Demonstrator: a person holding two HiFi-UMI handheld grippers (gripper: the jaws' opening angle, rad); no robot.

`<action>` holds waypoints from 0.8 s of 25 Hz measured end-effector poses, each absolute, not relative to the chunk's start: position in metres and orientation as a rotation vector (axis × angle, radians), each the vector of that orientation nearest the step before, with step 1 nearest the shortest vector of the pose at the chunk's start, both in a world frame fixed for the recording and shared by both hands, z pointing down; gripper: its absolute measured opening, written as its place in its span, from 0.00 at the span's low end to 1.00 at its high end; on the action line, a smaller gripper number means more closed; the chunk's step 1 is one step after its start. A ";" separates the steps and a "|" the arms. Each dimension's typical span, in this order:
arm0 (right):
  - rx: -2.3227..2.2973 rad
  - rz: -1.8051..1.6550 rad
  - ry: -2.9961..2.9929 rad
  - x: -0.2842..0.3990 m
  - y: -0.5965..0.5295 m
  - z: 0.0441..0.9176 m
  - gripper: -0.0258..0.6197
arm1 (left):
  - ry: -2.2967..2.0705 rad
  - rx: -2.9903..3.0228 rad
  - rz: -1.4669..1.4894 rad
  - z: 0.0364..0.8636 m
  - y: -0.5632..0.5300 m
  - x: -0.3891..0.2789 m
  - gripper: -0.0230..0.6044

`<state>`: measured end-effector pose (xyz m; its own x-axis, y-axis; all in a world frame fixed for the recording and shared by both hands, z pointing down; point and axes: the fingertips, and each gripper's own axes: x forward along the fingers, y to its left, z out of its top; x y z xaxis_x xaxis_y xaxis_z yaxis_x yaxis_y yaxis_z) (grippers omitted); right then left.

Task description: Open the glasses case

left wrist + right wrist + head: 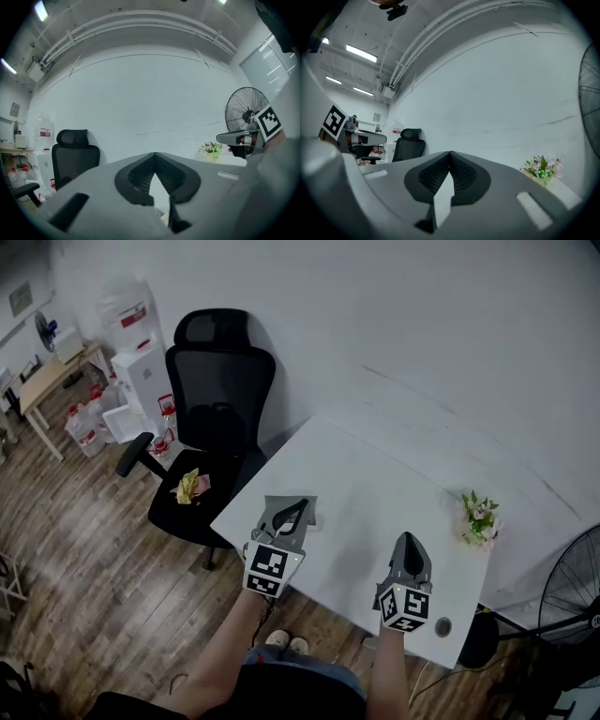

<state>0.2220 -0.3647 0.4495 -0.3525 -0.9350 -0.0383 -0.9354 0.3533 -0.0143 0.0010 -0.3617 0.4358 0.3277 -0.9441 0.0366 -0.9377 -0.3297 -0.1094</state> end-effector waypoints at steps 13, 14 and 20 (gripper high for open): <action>-1.777 -0.029 2.533 0.230 -0.359 0.453 0.05 | 1.763 -2.510 -0.160 0.438 -0.357 0.008 0.05; -1.775 -0.029 2.534 0.230 -0.359 0.453 0.05 | 1.765 -2.509 -0.160 0.438 -0.357 0.008 0.05; -1.767 -0.036 2.547 0.225 -0.359 0.455 0.05 | 1.769 -2.507 -0.161 0.438 -0.357 0.005 0.05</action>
<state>0.2252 -0.3586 0.4551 -0.3499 -0.9366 -0.0209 -0.9356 0.3505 -0.0428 0.0049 -0.3572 0.4379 0.3322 -0.9421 0.0459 -0.9349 -0.3353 -0.1165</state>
